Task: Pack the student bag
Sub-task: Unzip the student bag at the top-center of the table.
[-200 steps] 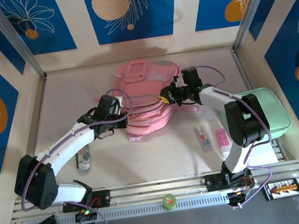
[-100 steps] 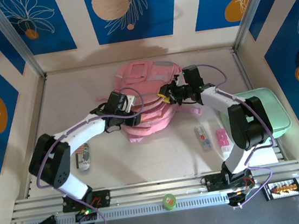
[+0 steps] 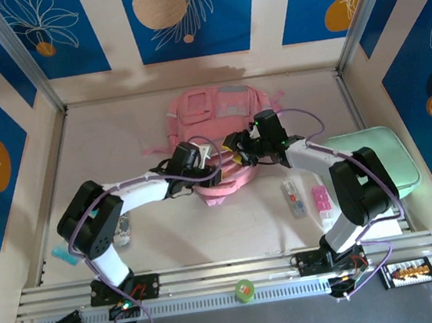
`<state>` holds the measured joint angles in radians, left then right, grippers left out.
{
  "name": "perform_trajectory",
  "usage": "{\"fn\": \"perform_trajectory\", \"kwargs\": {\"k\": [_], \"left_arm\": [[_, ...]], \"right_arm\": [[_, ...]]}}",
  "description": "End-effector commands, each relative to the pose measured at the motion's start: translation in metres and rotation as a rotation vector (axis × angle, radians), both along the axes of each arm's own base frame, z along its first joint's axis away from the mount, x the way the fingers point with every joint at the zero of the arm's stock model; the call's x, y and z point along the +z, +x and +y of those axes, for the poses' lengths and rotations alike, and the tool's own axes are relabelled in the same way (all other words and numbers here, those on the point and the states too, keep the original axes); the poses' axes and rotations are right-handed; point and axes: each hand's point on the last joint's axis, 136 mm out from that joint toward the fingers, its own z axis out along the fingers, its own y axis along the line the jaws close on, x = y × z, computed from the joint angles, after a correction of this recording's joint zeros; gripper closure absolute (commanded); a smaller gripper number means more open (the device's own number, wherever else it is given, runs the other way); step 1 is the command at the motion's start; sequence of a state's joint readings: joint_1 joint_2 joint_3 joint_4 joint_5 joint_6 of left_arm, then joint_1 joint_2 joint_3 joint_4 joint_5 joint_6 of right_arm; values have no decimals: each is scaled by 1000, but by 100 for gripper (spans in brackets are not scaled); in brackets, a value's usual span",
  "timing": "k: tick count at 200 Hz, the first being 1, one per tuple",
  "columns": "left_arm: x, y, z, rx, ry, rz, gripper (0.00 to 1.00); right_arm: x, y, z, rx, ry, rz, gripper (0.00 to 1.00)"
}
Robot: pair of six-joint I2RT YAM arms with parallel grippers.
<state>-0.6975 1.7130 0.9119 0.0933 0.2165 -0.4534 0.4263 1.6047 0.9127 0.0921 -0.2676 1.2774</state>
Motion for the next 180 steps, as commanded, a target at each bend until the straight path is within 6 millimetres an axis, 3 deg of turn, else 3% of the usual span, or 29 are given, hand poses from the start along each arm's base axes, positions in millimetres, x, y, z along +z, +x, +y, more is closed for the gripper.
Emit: {"fn": "perform_trajectory", "kwargs": {"k": [1, 48, 74, 100, 132, 180], "left_arm": [[-4, -7, -18, 5, -69, 13, 60], [10, -5, -13, 46, -81, -39, 60], [25, -3, -1, 67, -68, -77, 57], [43, -2, 19, 84, -53, -100, 53], [58, 2, 35, 65, -82, -94, 49], [71, -3, 19, -39, -161, -68, 52]], "right_arm": [[7, 2, 4, -69, 7, -24, 49], [2, 8, 3, -158, -14, -42, 51], [15, 12, -3, -197, -20, -86, 72], [43, 15, -5, -164, 22, -148, 85], [68, 12, -3, -102, 67, -174, 87], [84, 10, 3, -41, 133, -163, 87]]}}
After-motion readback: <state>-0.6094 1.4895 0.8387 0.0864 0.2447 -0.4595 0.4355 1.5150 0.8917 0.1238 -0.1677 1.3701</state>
